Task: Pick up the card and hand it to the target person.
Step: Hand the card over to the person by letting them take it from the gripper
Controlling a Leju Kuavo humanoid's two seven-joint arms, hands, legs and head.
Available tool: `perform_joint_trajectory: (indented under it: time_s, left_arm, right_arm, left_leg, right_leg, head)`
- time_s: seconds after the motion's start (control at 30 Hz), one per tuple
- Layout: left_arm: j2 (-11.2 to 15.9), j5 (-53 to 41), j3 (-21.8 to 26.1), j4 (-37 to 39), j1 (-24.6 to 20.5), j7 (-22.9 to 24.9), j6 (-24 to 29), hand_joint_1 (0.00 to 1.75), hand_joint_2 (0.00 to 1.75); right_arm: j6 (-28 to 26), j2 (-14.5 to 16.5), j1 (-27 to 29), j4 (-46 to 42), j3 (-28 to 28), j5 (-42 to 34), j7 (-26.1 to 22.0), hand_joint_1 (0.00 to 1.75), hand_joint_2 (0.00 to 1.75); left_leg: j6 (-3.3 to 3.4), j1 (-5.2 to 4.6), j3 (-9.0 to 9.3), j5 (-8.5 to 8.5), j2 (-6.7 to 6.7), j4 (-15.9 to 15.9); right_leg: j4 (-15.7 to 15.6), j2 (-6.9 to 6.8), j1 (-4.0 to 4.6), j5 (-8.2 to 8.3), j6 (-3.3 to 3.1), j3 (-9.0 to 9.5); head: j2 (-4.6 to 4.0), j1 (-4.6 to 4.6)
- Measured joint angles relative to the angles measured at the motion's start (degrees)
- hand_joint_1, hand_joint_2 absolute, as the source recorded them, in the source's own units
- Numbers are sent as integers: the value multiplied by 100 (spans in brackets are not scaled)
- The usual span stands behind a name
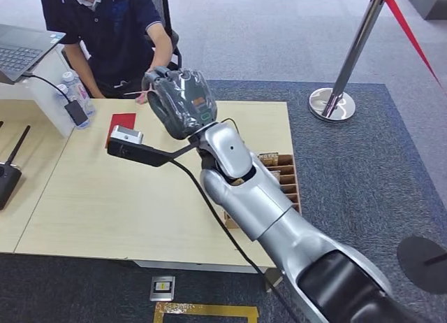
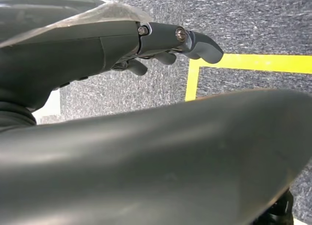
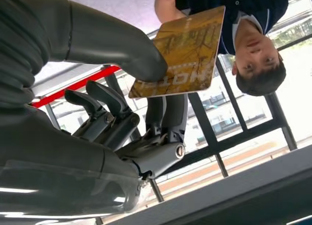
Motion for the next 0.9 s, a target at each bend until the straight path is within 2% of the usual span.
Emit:
perform_joint_trajectory:
  time_s: [0.3,0.6,0.63,0.67,0.73,0.77,0.8,0.9]
  left_arm:
    - [0,-142,-117,8,-2,1,4,0,0]
    - [0,-223,-181,9,-4,22,-5,0,0]
    - [0,-227,-187,9,-5,26,-10,0,0]
    - [0,-230,-194,9,-5,29,-15,0,0]
    - [0,-233,-209,9,-5,31,-24,0,0]
    - [0,-233,-215,10,-5,31,-25,0,0]
    - [0,-233,-219,10,-5,31,-26,0,0]
    - [0,-225,-221,10,-5,31,-22,0,0]
  right_arm:
    - [-233,123,-564,1223,831,-625,690,175,175]
    - [-188,123,-758,1948,1408,-835,934,175,175]
    - [-171,123,-766,2007,1460,-837,956,164,175]
    - [-155,123,-771,2060,1509,-841,980,132,175]
    - [-112,123,-778,2153,1606,-873,1038,45,175]
    - [-87,123,-779,2194,1646,-906,1064,12,175]
    - [-68,123,-780,2230,1676,-948,1081,0,175]
    - [-66,123,-784,2313,1710,-1152,1065,0,175]
  left_leg:
    - [-1,1,0,-1,-1,0]
    - [-1,1,0,-1,-1,0]
    - [-1,1,0,-1,-1,0]
    - [-1,1,0,-1,-1,0]
    - [-1,1,1,-1,-1,0]
    - [-1,1,1,-1,-1,0]
    - [-1,1,1,-1,-1,0]
    - [-1,1,0,-1,-1,0]
  right_leg:
    - [-1,0,-1,0,0,-1]
    - [-1,0,-1,0,0,-2]
    - [-1,0,-1,0,0,-2]
    - [-1,0,-1,0,0,-2]
    - [-1,0,-1,0,0,-2]
    - [-1,0,-1,0,0,-2]
    - [-1,0,-1,0,0,-2]
    - [-1,0,-1,0,0,-3]
  head:
    - [0,-2]
    - [0,0]
    - [0,-1]
    - [0,-1]
    - [0,-1]
    - [0,-1]
    - [0,-1]
    - [0,-1]
